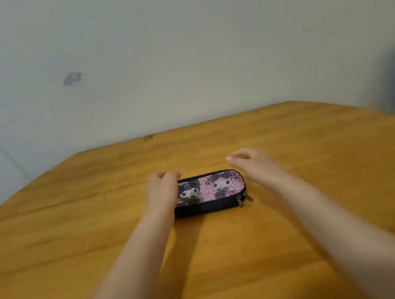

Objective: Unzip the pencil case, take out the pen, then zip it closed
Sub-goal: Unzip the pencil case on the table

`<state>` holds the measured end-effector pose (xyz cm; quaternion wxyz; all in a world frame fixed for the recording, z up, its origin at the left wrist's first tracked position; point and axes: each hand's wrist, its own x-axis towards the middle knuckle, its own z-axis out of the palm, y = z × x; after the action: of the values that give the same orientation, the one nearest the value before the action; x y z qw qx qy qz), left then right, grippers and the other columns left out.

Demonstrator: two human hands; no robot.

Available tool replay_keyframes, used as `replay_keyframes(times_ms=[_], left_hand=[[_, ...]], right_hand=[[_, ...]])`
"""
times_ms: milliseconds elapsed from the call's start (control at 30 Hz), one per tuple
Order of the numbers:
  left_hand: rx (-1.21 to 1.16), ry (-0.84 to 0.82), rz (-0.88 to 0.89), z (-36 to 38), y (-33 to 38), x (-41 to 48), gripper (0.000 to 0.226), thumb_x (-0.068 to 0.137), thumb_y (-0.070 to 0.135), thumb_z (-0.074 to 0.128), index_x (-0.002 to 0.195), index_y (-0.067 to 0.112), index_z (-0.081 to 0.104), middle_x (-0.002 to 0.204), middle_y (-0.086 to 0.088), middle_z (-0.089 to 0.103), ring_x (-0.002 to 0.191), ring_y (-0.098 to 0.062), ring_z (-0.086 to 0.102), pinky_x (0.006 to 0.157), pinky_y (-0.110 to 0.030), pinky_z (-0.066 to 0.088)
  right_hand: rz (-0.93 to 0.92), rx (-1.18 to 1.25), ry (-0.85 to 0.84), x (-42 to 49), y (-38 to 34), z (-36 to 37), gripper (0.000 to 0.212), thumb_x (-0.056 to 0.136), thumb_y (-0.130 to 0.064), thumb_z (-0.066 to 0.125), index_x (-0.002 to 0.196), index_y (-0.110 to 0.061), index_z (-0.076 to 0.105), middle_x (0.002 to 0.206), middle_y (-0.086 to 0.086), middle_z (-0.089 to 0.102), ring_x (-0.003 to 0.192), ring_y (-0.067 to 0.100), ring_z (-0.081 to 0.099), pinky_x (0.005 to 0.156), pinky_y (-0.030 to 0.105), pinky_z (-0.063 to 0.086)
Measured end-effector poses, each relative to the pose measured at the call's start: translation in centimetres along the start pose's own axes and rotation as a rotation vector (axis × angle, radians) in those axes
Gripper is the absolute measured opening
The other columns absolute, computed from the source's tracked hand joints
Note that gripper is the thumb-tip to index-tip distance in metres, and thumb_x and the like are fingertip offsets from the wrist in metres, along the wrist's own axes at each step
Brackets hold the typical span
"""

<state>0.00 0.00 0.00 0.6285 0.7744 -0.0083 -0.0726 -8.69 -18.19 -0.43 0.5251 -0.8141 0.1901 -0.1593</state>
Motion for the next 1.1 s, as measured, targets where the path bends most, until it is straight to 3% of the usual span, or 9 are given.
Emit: replay_keyframes(times_ms=[67,167,333,533,667,767,933,1033,1100], left_hand=[[0.02,0.025,-0.004,0.0,-0.6,0.4,0.046,0.08,0.023,0.06,0.122,0.006,0.055,0.116,-0.01,0.059,0.1,-0.028,0.058,0.088,-0.039,0.046],[0.04,0.041,-0.047,0.0,-1.9,0.7,0.059,0.073,0.03,0.059,0.127,0.006,0.053,0.129,-0.018,0.055,0.117,-0.036,0.052,0.101,-0.046,0.042],[0.128,0.106,-0.075,0.5,-3.8,1.3,0.065,0.081,0.028,0.059,0.139,0.008,0.04,0.141,-0.016,0.036,0.128,-0.037,0.037,0.106,-0.047,0.035],[0.166,0.137,-0.024,1.2,-5.0,1.3,0.06,0.083,0.022,0.057,0.139,0.01,0.039,0.137,-0.017,0.042,0.126,-0.037,0.04,0.106,-0.048,0.034],[0.153,0.145,0.056,1.5,-5.6,1.1,0.059,0.082,0.019,0.058,0.137,0.007,0.041,0.136,-0.016,0.046,0.125,-0.034,0.042,0.106,-0.047,0.034],[0.085,0.13,0.138,1.7,-6.1,1.1,0.059,0.081,0.016,0.059,0.137,0.006,0.042,0.135,-0.013,0.048,0.126,-0.03,0.044,0.108,-0.045,0.034],[-0.075,0.162,0.174,1.6,-6.8,1.3,0.058,0.083,0.012,0.06,0.138,0.012,0.043,0.138,-0.003,0.049,0.122,-0.015,0.047,0.101,-0.026,0.034],[-0.152,0.177,0.208,1.4,-7.0,1.5,0.055,0.083,0.012,0.059,0.137,0.015,0.045,0.135,0.002,0.051,0.117,-0.01,0.048,0.097,-0.024,0.036],[-0.202,0.179,0.233,1.3,-7.0,1.5,0.053,0.084,0.011,0.06,0.135,0.017,0.047,0.13,0.004,0.053,0.116,-0.009,0.051,0.096,-0.022,0.039]], right_hand=[[0.005,-0.012,0.041,0.2,0.5,0.2,0.04,0.092,-0.038,0.059,0.126,-0.018,0.058,0.131,0.0,0.058,0.109,0.013,0.051,0.088,0.029,0.038],[0.054,-0.001,0.083,0.4,2.3,1.0,0.043,0.09,-0.037,0.061,0.129,-0.018,0.056,0.136,0.006,0.055,0.115,0.019,0.053,0.087,0.031,0.038],[0.128,-0.072,0.149,0.3,4.1,2.2,0.057,0.087,-0.039,0.061,0.134,-0.008,0.052,0.137,0.01,0.054,0.115,0.029,0.056,0.082,0.034,0.039],[0.117,-0.262,0.185,-0.1,5.1,3.0,0.034,0.09,-0.037,0.054,0.082,-0.007,0.066,0.092,0.013,0.069,0.086,0.035,0.062,0.067,0.037,0.044],[0.093,-0.255,0.18,-0.2,5.6,3.4,0.035,0.091,-0.041,0.051,0.1,-0.014,0.071,0.108,0.012,0.068,0.1,0.029,0.062,0.086,0.04,0.05],[0.094,-0.234,0.216,-0.1,6.1,3.5,0.036,0.092,-0.042,0.052,0.109,-0.015,0.069,0.115,0.009,0.066,0.104,0.025,0.061,0.09,0.04,0.049],[0.084,-0.089,0.297,-0.5,6.0,3.5,0.018,0.091,-0.038,0.056,0.1,-0.025,0.063,0.11,-0.004,0.065,0.1,0.016,0.059,0.086,0.038,0.049],[0.067,0.018,0.322,-0.5,5.9,3.5,0.003,0.089,-0.036,0.059,0.09,-0.034,0.057,0.1,-0.012,0.064,0.095,0.01,0.06,0.083,0.035,0.05],[0.048,0.096,0.326,-0.6,5.7,3.6,0.008,0.088,-0.033,0.062,0.083,-0.036,0.057,0.099,-0.014,0.066,0.09,0.002,0.06,0.08,0.032,0.05]])
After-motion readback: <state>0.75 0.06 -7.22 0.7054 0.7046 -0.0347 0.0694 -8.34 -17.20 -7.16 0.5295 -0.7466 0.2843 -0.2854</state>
